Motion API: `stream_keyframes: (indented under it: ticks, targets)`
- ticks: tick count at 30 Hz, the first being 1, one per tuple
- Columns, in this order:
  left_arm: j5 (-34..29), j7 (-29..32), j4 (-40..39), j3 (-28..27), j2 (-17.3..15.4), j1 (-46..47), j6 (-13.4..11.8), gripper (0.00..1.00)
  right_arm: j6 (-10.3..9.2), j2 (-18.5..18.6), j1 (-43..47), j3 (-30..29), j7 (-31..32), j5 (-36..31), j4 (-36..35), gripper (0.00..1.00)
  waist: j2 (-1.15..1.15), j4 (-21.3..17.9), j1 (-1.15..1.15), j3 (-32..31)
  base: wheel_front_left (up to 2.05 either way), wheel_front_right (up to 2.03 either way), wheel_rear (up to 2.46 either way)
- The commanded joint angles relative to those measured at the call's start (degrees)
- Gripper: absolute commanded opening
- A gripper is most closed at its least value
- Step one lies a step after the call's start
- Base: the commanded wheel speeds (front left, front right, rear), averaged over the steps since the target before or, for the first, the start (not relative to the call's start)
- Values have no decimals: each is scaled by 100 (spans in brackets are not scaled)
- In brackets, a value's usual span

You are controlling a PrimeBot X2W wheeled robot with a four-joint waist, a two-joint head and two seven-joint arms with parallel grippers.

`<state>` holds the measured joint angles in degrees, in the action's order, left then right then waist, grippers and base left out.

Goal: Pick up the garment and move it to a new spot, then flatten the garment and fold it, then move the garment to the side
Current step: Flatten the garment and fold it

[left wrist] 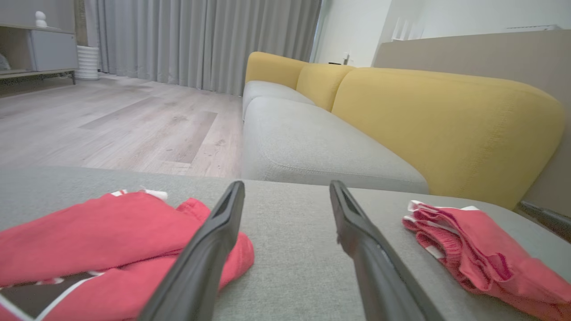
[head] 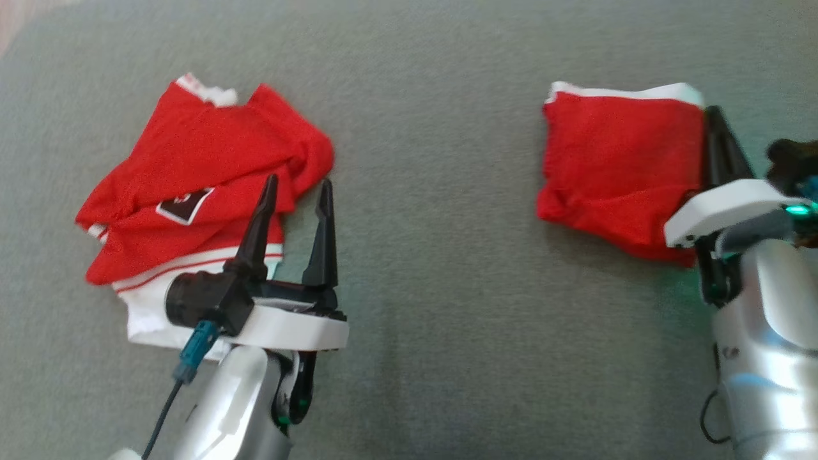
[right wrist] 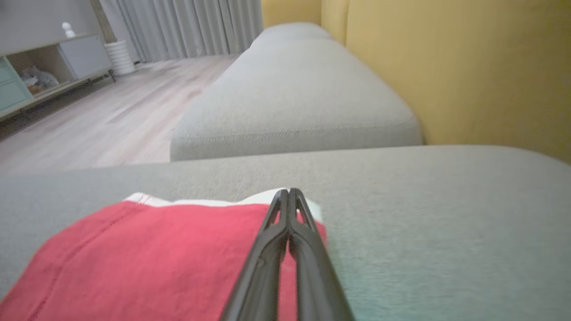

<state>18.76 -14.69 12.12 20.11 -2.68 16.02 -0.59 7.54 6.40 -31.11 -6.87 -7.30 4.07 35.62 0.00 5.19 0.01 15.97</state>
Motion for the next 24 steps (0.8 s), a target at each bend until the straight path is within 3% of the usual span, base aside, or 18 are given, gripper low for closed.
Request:
stream_keyframes:
  ticks: [1, 7, 12, 20, 24]
  targets:
    - [34, -30, -192, -110, -21, 205, -43, 100, -5, 5, -225, 94, -76, -90, 99, 0, 0, 244, -1, 235, 0, 0, 0]
    - [98, -30, -177, 17, -21, 342, -112, 100, -5, 55, -694, 19, -311, -466, 1481, 0, 0, 406, -1, 315, 0, 0, 0]
    - [112, -30, -152, 14, -21, 352, -138, 100, -5, -173, -1051, 326, -703, -434, 1731, 0, 0, 443, -1, 283, 0, 0, 0]
    - [155, -30, -167, 88, -20, 368, -178, 100, -5, -334, -1266, 1214, -764, -398, 2283, 0, 0, 517, -1, 284, 0, 0, 0]
    - [173, -30, -179, 75, -20, 360, -195, 100, -5, -346, -1334, 1378, -767, -311, 2365, 0, 0, 509, -1, 280, 0, 0, 0]
